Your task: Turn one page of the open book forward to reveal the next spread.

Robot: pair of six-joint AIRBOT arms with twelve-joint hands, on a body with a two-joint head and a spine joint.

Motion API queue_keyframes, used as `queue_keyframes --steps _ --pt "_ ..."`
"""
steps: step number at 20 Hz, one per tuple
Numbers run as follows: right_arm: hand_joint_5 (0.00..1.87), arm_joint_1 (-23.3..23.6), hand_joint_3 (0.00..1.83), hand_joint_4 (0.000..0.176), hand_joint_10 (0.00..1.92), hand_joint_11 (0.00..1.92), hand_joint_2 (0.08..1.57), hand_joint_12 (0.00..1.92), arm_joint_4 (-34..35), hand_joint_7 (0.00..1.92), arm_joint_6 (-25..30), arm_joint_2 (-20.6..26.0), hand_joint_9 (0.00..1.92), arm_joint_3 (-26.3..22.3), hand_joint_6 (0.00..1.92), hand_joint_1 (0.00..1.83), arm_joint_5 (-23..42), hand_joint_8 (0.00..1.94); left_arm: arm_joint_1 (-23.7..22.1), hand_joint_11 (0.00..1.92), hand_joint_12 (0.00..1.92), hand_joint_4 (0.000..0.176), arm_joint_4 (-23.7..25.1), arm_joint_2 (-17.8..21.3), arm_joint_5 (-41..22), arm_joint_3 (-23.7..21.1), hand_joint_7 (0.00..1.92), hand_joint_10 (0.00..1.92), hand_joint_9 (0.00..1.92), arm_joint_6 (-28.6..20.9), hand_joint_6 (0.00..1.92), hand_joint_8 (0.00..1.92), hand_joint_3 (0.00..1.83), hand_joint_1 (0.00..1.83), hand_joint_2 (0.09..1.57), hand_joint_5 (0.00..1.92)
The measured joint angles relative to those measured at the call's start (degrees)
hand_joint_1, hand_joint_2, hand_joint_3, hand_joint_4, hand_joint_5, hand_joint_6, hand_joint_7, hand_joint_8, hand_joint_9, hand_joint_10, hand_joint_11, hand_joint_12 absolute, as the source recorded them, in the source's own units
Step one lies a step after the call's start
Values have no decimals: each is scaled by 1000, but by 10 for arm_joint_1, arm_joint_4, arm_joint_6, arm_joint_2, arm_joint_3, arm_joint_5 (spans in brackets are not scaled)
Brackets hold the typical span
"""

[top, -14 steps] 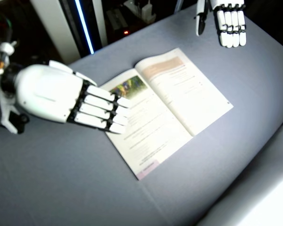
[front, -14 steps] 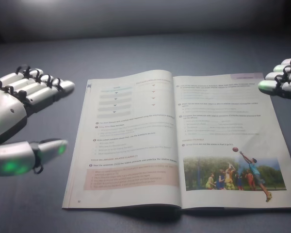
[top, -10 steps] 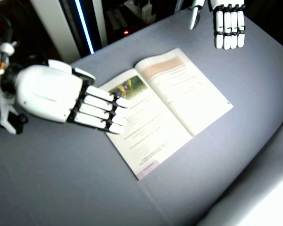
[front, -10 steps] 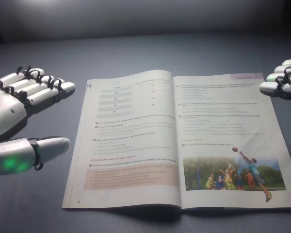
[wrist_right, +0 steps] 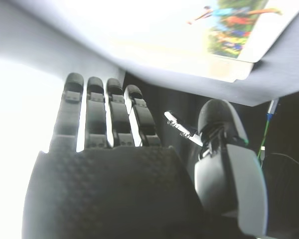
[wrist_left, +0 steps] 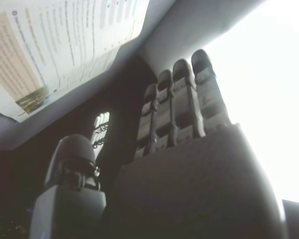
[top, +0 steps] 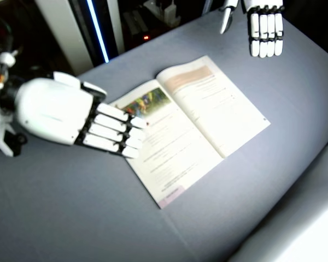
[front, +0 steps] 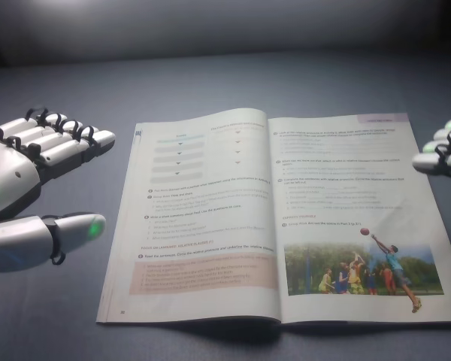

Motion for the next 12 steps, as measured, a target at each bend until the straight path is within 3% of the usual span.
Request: queue_keyframes --steps 6,12 --pt "21 0 3 0 0 11 1248 43 -28 9 1 -1 0 8 3 0 -47 0 0 101 116 0 0 -5 1 4 174 4 162 -2 3 4 9 0 1346 144" --pt "11 2 3 0 0 0 1258 0 -48 0 2 -33 0 33 0 0 -83 0 -1 73 103 0 4 -12 6 9 167 3 148 -4 1 2 5 0 1349 135"
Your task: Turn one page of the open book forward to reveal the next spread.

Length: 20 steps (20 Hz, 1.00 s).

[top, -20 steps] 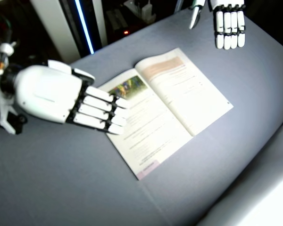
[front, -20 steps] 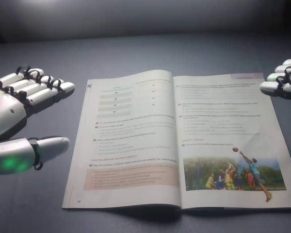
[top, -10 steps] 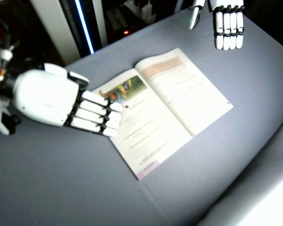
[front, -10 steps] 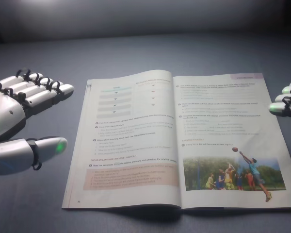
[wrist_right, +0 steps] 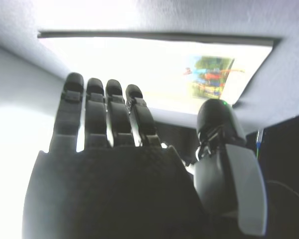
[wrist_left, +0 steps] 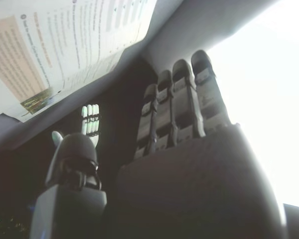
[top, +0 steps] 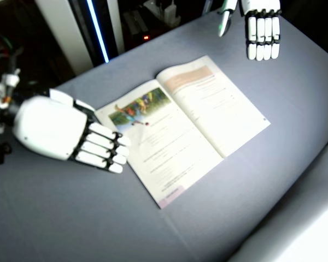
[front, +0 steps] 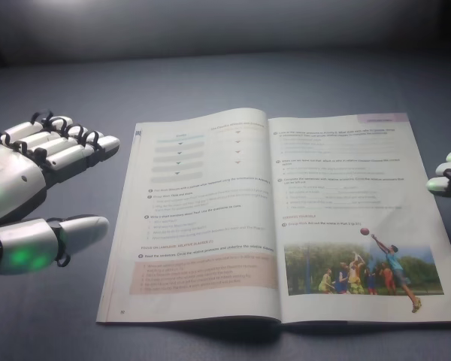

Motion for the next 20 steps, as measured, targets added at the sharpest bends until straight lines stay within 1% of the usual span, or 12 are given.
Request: queue_keyframes --steps 4,7,9,13,14,16,20 --pt "40 13 0 0 6 19 1237 8 -23 27 0 -15 15 9 10 0 -22 10 -2 70 102 0 1 -4 5 2 162 3 148 -3 2 2 7 0 1358 134" --pt "3 18 0 0 0 6 1178 2 -38 2 0 -23 1 9 0 0 -29 0 -2 72 105 0 10 -7 10 2 171 3 152 -5 4 5 9 0 1369 139" --pt "13 28 0 0 1 30 1167 12 -62 4 1 -30 3 11 5 0 -42 1 -4 80 109 0 8 -7 10 4 164 2 151 -12 3 1 5 0 1363 140" --pt "43 35 0 0 9 40 1192 15 -89 35 3 -43 30 11 11 0 -51 10 -5 82 112 0 11 -10 10 4 175 6 161 -15 6 6 1 0 1357 146" --pt "30 35 0 0 1 16 1185 5 -101 23 8 -46 13 11 5 0 -52 4 -5 72 108 0 12 -10 10 4 172 4 156 -16 3 4 3 0 1361 141" --pt "55 36 0 0 11 29 1206 10 -121 46 21 -53 40 16 12 0 -56 11 -5 46 97 0 12 -10 9 7 156 0 137 -20 0 0 6 0 1370 125" --pt "82 42 0 0 0 30 1195 8 -136 62 29 -61 48 19 4 0 -59 1 -7 74 111 0 12 -10 8 7 173 8 155 -22 8 7 6 0 1375 142"
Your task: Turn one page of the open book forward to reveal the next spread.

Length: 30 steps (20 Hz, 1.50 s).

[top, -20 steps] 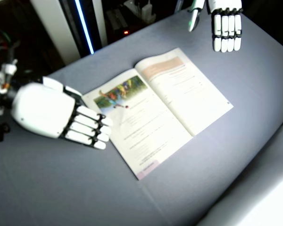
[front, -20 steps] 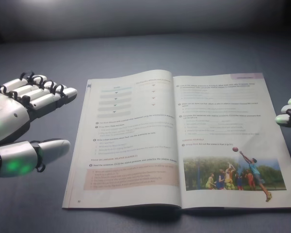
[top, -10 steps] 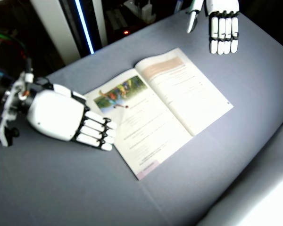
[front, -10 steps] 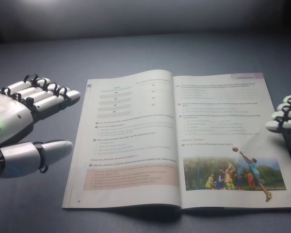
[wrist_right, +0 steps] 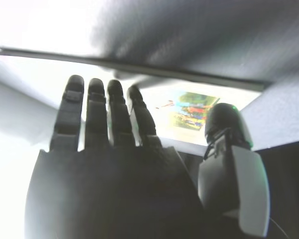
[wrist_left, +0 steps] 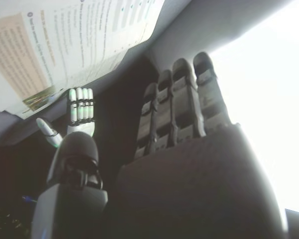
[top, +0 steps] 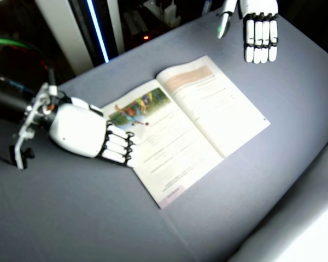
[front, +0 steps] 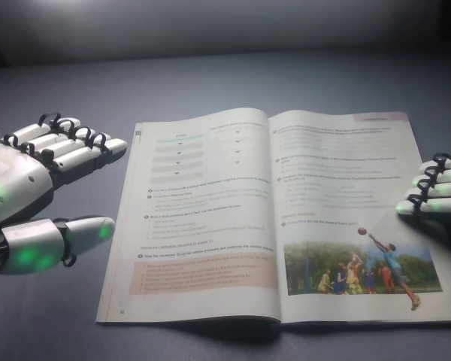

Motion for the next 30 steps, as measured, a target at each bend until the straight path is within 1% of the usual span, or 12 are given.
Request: queue_keyframes --steps 4,7,11,15,19,21,22,23,24,25,28,30 --pt "55 0 2 0 0 0 1208 0 -5 33 8 -8 10 7 0 0 5 0 0 51 102 0 -2 -6 0 3 161 1 143 -4 2 0 1 0 1368 135" --pt "34 1 0 0 6 22 1170 9 -5 26 16 -21 22 12 0 0 5 3 0 62 109 0 2 -6 -1 3 170 4 152 -6 5 4 1 0 1368 145" --pt "16 23 0 0 0 0 1169 0 -10 2 17 -31 0 14 1 0 -5 0 -1 56 108 0 1 -7 -1 3 166 1 148 -8 2 1 2 0 1373 141" --pt "0 48 0 0 0 0 1140 0 -16 0 17 -46 0 15 0 0 5 0 -1 76 122 0 -1 -10 0 8 170 3 157 -10 1 2 0 0 1369 141" --pt "5 63 0 0 0 0 1173 0 -18 0 16 -79 0 35 2 0 12 0 -1 77 126 0 2 -11 -1 8 188 7 171 -10 5 7 6 0 1385 152" --pt "0 70 0 0 0 0 1125 0 -18 0 17 -90 0 40 0 0 11 0 -1 68 124 0 1 -11 -1 8 173 0 154 -10 0 0 3 0 1383 140" --pt "0 78 0 0 0 0 1129 0 -16 0 17 -95 0 43 0 0 10 0 -1 77 128 0 1 -11 -1 8 172 0 154 -10 0 0 3 0 1382 138" --pt "9 86 11 0 2 0 1192 0 -13 13 16 -103 6 49 3 0 13 5 -1 68 125 0 1 -11 -1 8 166 0 147 -10 0 0 3 0 1384 134" --pt "13 93 16 0 1 0 1205 0 -9 21 16 -113 4 57 5 0 17 8 -1 58 120 0 2 -11 -1 8 156 0 135 -11 0 0 1 0 1381 127" --pt "13 94 16 0 1 0 1205 0 -7 21 16 -118 4 61 5 0 18 8 -1 58 120 0 2 -11 -2 8 156 0 135 -11 0 0 1 0 1381 127" --pt "1 97 10 0 0 0 1201 0 16 3 16 -153 0 88 0 0 21 0 -3 72 126 0 2 -11 -2 10 165 4 143 -12 4 4 0 0 1367 136" --pt "1 111 7 0 0 68 1198 29 22 1 16 -171 0 103 0 0 20 0 -7 83 128 0 1 -11 -8 13 178 10 162 -14 8 8 0 0 1358 150"
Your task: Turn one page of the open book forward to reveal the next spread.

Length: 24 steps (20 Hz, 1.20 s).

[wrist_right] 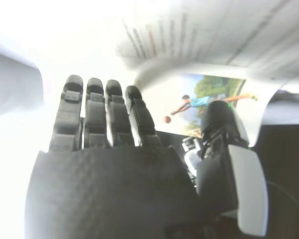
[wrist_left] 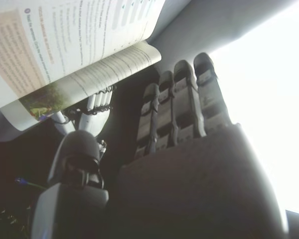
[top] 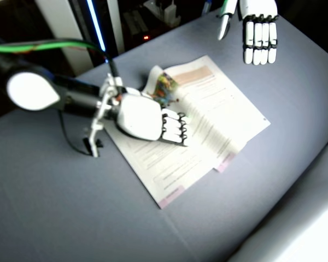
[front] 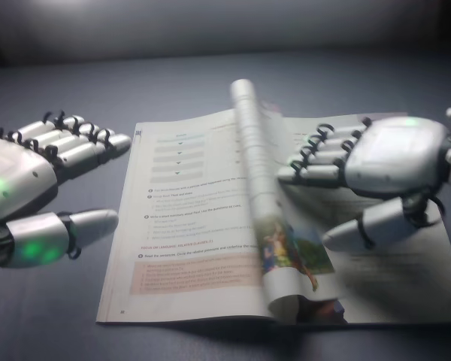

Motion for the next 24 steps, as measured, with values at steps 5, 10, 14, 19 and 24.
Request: queue_keyframes --steps 5,10,14,19,24 --pt "0 31 0 0 9 35 1155 16 3 32 0 -35 23 26 0 0 6 6 -9 56 113 0 8 0 -10 1 148 2 121 -1 5 1 0 0 1357 134" --pt "2 43 11 0 5 73 1210 33 27 27 0 -76 21 61 0 0 8 2 -16 33 106 0 14 0 -30 1 117 2 95 -1 0 1 13 0 1399 119" --pt "44 53 0 0 0 26 1266 15 33 55 0 -110 23 84 4 0 5 0 -23 35 109 0 15 0 -34 4 120 0 93 -2 3 1 9 0 1400 128" --pt "118 65 0 0 7 51 1319 25 52 99 0 -139 65 105 6 0 3 5 -35 12 102 0 17 -5 -32 10 118 3 76 -2 5 4 0 0 1366 138" --pt "120 97 0 0 25 109 1288 58 9 132 54 -144 137 101 2 0 30 10 -37 0 341 0 23 -6 -36 11 200 3 169 -3 4 8 0 0 1355 188"
